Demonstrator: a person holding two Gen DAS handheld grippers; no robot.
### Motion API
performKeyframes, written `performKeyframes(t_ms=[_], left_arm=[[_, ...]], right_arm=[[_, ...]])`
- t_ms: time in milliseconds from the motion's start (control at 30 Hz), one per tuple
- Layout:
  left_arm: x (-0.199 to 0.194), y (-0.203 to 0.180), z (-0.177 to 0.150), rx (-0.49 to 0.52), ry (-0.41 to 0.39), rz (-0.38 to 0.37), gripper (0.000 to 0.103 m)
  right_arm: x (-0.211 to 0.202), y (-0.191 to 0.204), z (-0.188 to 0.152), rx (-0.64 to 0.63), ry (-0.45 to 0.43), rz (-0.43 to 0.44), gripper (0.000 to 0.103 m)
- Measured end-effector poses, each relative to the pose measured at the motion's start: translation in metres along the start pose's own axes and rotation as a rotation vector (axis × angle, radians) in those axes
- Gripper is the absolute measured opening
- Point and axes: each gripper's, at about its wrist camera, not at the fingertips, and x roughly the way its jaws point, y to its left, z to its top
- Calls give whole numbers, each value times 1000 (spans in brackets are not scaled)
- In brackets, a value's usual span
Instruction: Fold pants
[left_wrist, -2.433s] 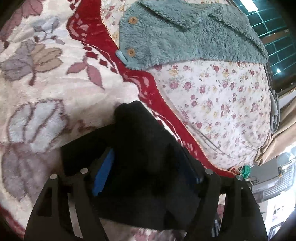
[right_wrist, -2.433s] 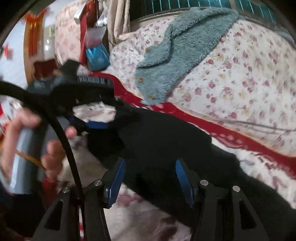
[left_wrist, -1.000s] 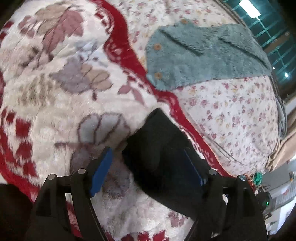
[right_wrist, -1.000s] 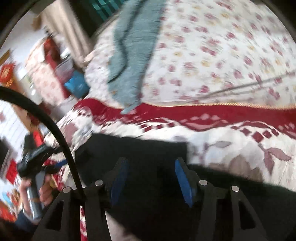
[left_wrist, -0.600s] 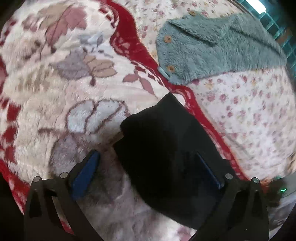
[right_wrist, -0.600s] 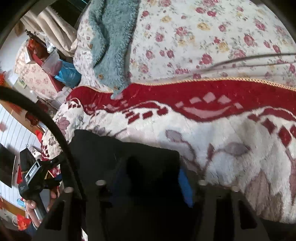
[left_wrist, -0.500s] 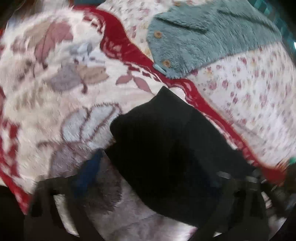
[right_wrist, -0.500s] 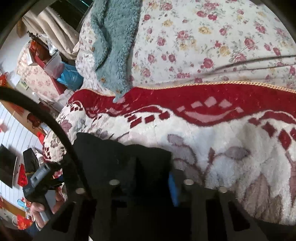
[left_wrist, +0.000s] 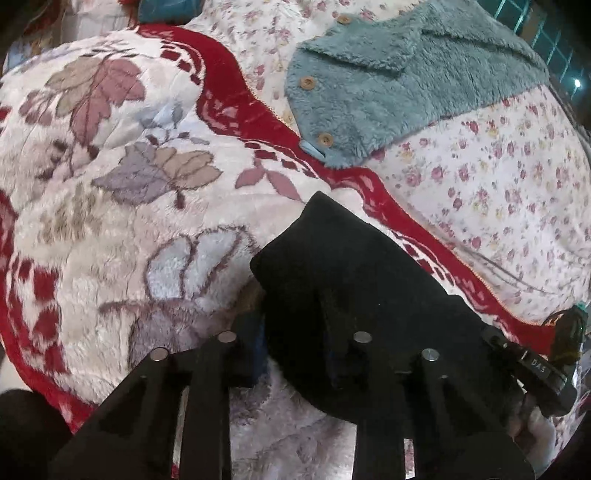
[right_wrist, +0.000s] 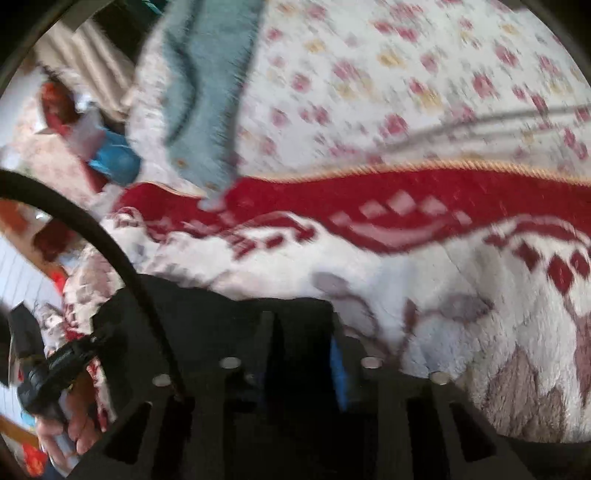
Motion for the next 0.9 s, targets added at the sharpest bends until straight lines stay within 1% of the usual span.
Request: performKeyframes(t_ms=[33, 67, 100, 167, 267, 333, 467, 600, 733, 800, 900], left_arm=[[-2, 1, 0, -4, 7, 0, 34], [-3, 3, 1, -13, 14, 2, 39], [-6, 5, 2, -29, 21, 11, 46], [-13, 8, 1, -43, 13, 24, 51], [-27, 1, -1, -13, -21, 55, 51], [-34, -7, -4, 14, -32, 55, 51], [-47, -34, -11, 108, -59, 44, 51], [-54, -67, -19, 180, -66, -6, 51], [-54, -101, -31, 245, -45, -66, 51], [-51, -121, -40, 281, -21, -106, 51], [-43, -151, -54, 331, 42, -178, 52]], right_arm=[[-5, 0, 0, 2, -18, -7, 45], [-13, 0, 0, 2, -38, -9, 47], [-20, 0, -2, 2, -54, -2, 47], [-37, -1, -8, 1, -81, 5, 47], [-64, -2, -21, -16, -127, -4, 47], [-83, -2, -30, -28, -156, -17, 47], [-120, -3, -47, -32, -236, -14, 47], [-151, -8, -64, -3, -285, -17, 47], [-174, -21, -82, 23, -296, -48, 47], [-187, -36, -94, 72, -297, -70, 47], [-207, -59, -115, 136, -303, -109, 47]])
